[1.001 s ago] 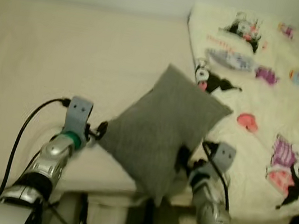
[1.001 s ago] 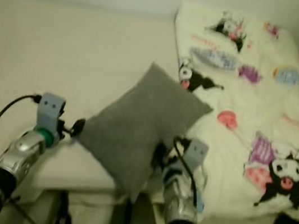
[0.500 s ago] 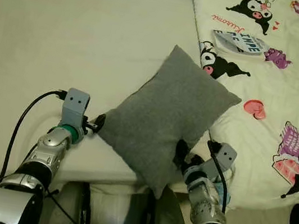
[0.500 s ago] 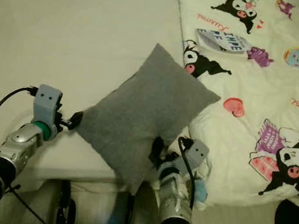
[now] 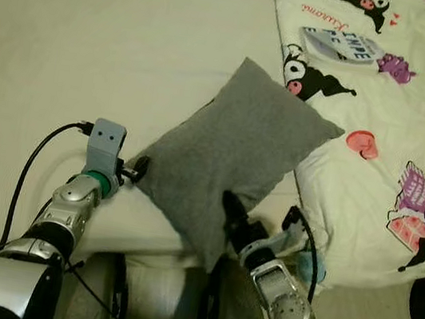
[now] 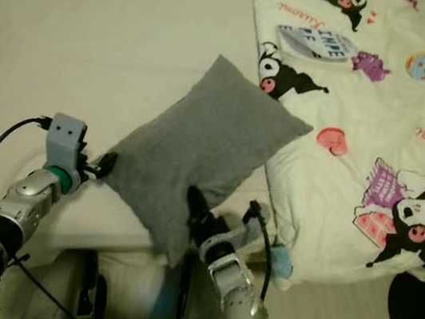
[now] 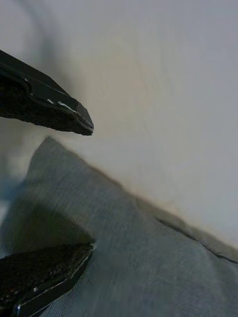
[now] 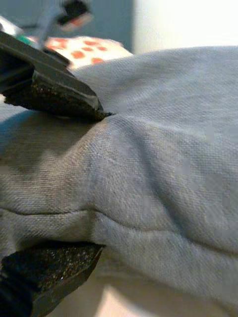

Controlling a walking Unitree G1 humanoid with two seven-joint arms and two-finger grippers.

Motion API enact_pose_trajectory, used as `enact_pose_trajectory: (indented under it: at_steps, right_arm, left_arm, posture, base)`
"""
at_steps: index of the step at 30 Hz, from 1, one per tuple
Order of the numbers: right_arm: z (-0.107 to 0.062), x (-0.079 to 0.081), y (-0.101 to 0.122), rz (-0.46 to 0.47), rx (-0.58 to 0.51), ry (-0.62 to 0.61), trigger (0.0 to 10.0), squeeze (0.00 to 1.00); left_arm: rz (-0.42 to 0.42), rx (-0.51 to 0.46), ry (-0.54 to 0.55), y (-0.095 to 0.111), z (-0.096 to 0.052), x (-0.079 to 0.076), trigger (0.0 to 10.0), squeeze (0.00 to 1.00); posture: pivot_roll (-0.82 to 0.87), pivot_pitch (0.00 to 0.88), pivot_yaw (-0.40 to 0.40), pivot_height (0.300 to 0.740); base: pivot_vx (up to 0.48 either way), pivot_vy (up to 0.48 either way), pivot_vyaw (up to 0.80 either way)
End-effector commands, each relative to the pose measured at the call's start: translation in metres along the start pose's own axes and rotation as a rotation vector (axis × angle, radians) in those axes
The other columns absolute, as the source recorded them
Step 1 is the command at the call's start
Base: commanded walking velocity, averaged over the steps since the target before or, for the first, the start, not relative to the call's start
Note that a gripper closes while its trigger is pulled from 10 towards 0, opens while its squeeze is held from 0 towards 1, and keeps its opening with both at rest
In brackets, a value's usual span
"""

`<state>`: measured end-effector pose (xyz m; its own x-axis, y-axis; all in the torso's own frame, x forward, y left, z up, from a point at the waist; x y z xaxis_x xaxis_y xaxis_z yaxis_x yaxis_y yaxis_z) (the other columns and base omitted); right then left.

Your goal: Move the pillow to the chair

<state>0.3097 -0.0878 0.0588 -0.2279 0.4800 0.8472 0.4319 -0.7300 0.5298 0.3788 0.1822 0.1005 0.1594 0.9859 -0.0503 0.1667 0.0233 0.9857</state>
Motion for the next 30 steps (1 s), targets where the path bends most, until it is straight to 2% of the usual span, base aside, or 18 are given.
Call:
enact_pose_trajectory:
  at_steps: [1,2,5,6,7,9,13,16,17,19,21,25,26,27,28,29,30]
  right_arm:
    - [0.003,0.019,-0.035,0.031,0.135,0.107,10.0,0.00]
    - [0.002,0.022,-0.037,0.017,0.156,0.128,10.0,0.00]
    - [0.003,0.027,-0.049,-0.108,0.223,0.158,10.0,0.00]
    - [0.003,0.027,-0.049,-0.108,0.223,0.158,10.0,0.00]
    - [0.005,0.026,-0.054,-0.189,0.246,0.140,10.0,0.00]
    - [0.006,0.025,-0.058,-0.272,0.269,0.121,10.0,0.00]
    - [0.008,0.025,-0.061,-0.299,0.271,0.095,10.0,0.00]
    - [0.019,0.023,-0.066,-0.330,0.242,-0.017,10.0,0.00]
    - [0.019,0.023,-0.066,-0.330,0.242,-0.017,10.0,0.00]
    - [0.024,0.017,-0.063,-0.317,0.195,-0.134,10.0,0.00]
    - [0.024,0.017,-0.063,-0.317,0.195,-0.134,10.0,0.00]
    - [0.031,0.011,-0.050,-0.065,0.063,-0.280,10.0,0.00]
    - [0.032,0.010,-0.049,-0.022,0.046,-0.291,10.0,0.00]
    - [0.032,0.010,-0.049,-0.022,0.046,-0.291,10.0,0.00]
    - [0.035,0.015,-0.051,0.056,0.030,-0.280,10.0,0.00]
    - [0.035,0.015,-0.051,0.056,0.030,-0.280,10.0,0.00]
    - [0.036,0.017,-0.052,0.134,0.011,-0.276,10.0,0.00]
  left_arm:
    - [-0.015,0.050,-0.014,-0.016,-0.004,-0.003,10.0,1.00]
    - [-0.016,0.051,-0.019,-0.017,-0.004,-0.003,10.0,1.00]
    - [-0.015,0.055,-0.032,-0.019,-0.005,-0.005,10.0,1.00]
    - [-0.015,0.055,-0.032,-0.019,-0.005,-0.005,10.0,1.00]
    - [-0.015,0.056,-0.034,-0.020,-0.005,-0.006,10.0,1.00]
    - [-0.015,0.056,-0.036,-0.020,-0.005,-0.006,10.0,1.00]
    - [-0.017,0.053,-0.039,-0.019,-0.005,-0.007,10.0,1.00]
    - [-0.033,0.030,-0.058,-0.017,-0.004,-0.012,10.0,1.00]
    - [-0.033,0.030,-0.058,-0.017,-0.004,-0.012,10.0,1.00]
    - [-0.049,0.012,-0.078,-0.018,-0.005,-0.015,10.0,1.00]
    - [-0.049,0.012,-0.078,-0.018,-0.005,-0.015,10.0,1.00]
    - [-0.076,0.000,-0.091,-0.026,-0.010,-0.016,10.0,1.00]
    - [-0.081,-0.001,-0.090,-0.027,-0.011,-0.016,10.0,1.00]
    - [-0.081,-0.001,-0.090,-0.027,-0.011,-0.016,10.0,1.00]
    - [-0.104,-0.003,-0.097,-0.031,-0.012,-0.019,10.0,1.00]
    - [-0.104,-0.003,-0.097,-0.031,-0.012,-0.019,10.0,1.00]
    - [-0.112,-0.006,-0.104,-0.033,-0.013,-0.022,10.0,1.00]
  posture:
    - [-0.13,0.372,0.030,0.623]
    - [-0.13,0.372,0.030,0.623]
    - [-0.13,0.370,0.029,0.623]
    - [-0.13,0.370,0.029,0.623]
    - [-0.13,0.371,0.028,0.623]
    - [-0.13,0.371,0.028,0.623]
    - [-0.12,0.370,0.026,0.623]
    - [-0.11,0.369,0.022,0.623]
    - [-0.11,0.369,0.022,0.623]
    - [-0.10,0.368,0.020,0.623]
    - [-0.10,0.368,0.020,0.623]
    - [-0.09,0.369,0.012,0.623]
    - [-0.09,0.369,0.012,0.623]
    - [-0.09,0.369,0.012,0.623]
    - [-0.09,0.366,0.010,0.623]
    - [-0.09,0.366,0.010,0.623]
    - [-0.09,0.364,0.009,0.623]
  base:
    - [0.000,0.000,0.00]
    - [0.000,0.000,0.00]
    - [0.000,0.000,0.00]
    - [0.000,0.000,0.00]
    - [0.000,0.000,0.00]
    - [0.000,0.000,0.00]
    - [0.000,0.000,0.00]
    - [0.000,0.000,0.00]
    - [0.000,0.000,0.00]
    - [0.000,0.000,0.00]
    - [0.000,0.000,0.00]
    - [0.000,0.000,0.00]
    - [0.000,0.000,0.00]
    - [0.000,0.000,0.00]
    - [0.000,0.000,0.00]
    - [0.000,0.000,0.00]
    - [0.000,0.000,0.00]
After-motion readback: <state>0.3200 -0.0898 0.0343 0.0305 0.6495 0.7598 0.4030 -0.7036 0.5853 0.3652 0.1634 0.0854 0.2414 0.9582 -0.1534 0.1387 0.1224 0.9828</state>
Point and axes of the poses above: a point about 5 cm out from each wrist's last joint towards the gripper, its own z axis pointing out of the wrist towards the gripper, its own y axis along the axis of the wrist's last joint, x = y × z, the point moved 1 cm from there along z, pointing out of the wrist towards the gripper, and after that the axes turned 6 degrees about -z, right-handed, at the moved point
